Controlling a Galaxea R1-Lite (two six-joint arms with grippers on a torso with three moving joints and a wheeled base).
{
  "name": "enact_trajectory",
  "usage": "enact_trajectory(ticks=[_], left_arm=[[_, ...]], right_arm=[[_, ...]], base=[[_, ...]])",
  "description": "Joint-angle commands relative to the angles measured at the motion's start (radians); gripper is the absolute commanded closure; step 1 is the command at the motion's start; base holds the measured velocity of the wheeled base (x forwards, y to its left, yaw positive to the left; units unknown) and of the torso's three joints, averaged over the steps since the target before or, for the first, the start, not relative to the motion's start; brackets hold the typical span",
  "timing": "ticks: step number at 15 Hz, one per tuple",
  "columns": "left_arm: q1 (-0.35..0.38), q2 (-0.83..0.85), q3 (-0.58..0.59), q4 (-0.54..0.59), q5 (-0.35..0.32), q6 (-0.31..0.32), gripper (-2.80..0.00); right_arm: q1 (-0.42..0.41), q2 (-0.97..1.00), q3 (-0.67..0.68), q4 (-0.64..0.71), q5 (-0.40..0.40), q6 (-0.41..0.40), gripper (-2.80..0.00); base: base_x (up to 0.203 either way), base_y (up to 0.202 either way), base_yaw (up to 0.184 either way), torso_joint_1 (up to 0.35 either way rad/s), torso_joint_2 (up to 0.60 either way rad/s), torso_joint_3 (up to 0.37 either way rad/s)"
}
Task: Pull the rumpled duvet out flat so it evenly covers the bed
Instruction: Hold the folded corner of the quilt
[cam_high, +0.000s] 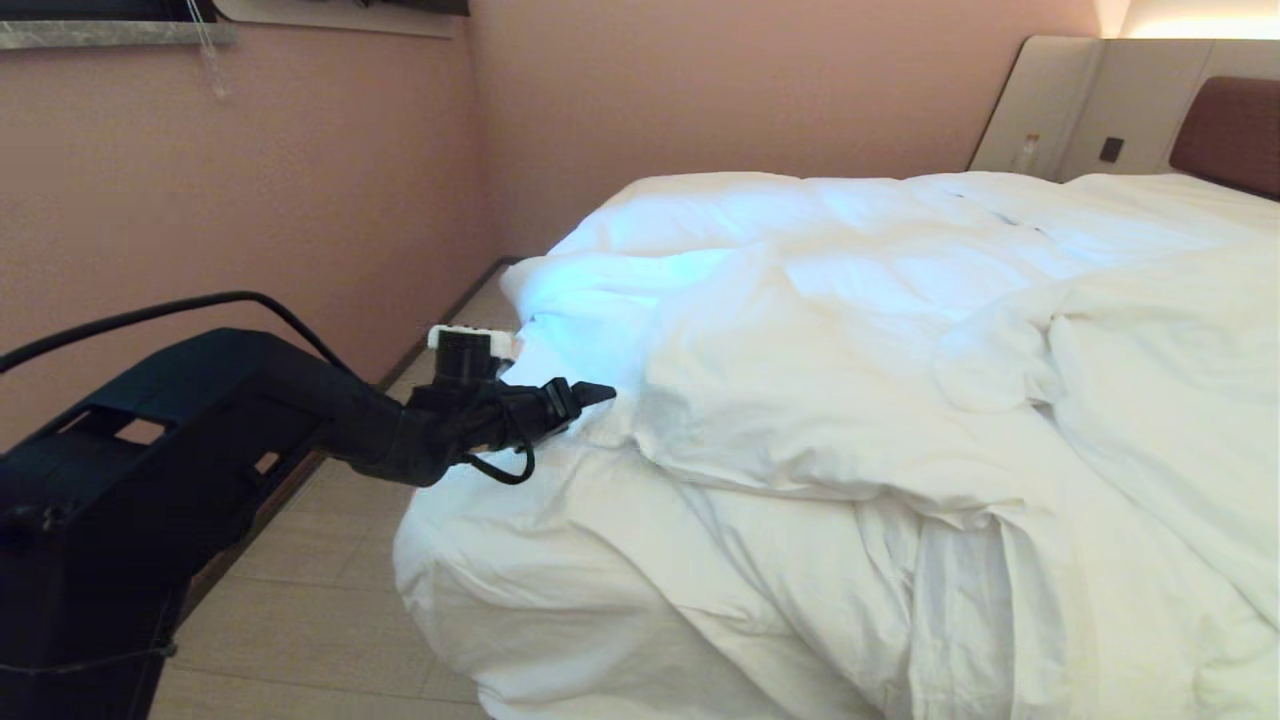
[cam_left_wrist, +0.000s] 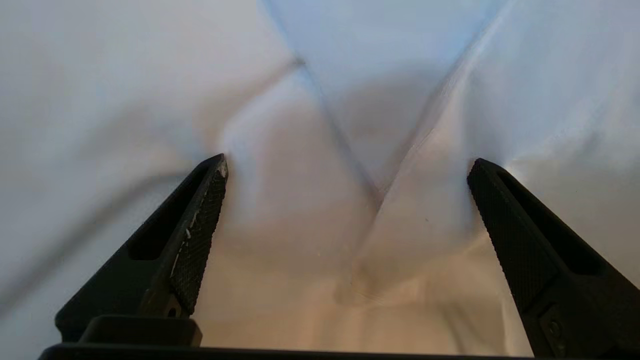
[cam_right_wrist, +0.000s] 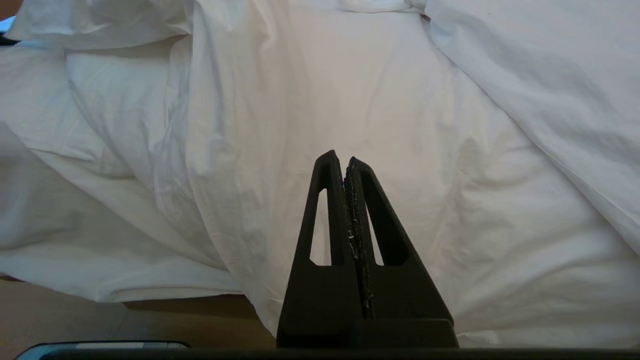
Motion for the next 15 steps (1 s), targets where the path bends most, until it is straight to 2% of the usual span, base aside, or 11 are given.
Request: enact_trajectory(ticks=[1,4,6,9,15], left_arm=[[-0.02,-0.023,0.019,-0.038,-0.006,-0.031,-2.8],[-0.043,-0.063,0.033,-0.091,-0.016,-0.124,-2.8],[-0.043,-0.063,0.033,-0.091,-0.016,-0.124,-2.8],[-0.044,-0.137,0.091,-0.172,-0.079,-0.223,-2.8],[-0.049,-0.12,0.091,-0.18,-0.096,-0.259,-2.8]], right_arm=[[0.0,0.001,0.0,0.0,0.0,0.0,0.0],[0.0,0.001,0.0,0.0,0.0,0.0,0.0],[0.0,0.001,0.0,0.0,0.0,0.0,0.0],[0.0,0.001,0.0,-0.001,0.0,0.0,0.0],[0.0,0.001,0.0,0.0,0.0,0.0,0.0]], base=[[0.0,0.0,0.0,0.0,0.0,0.0],[0.0,0.0,0.0,0.0,0.0,0.0],[0.0,0.0,0.0,0.0,0.0,0.0],[0.0,0.0,0.0,0.0,0.0,0.0],[0.0,0.0,0.0,0.0,0.0,0.0]])
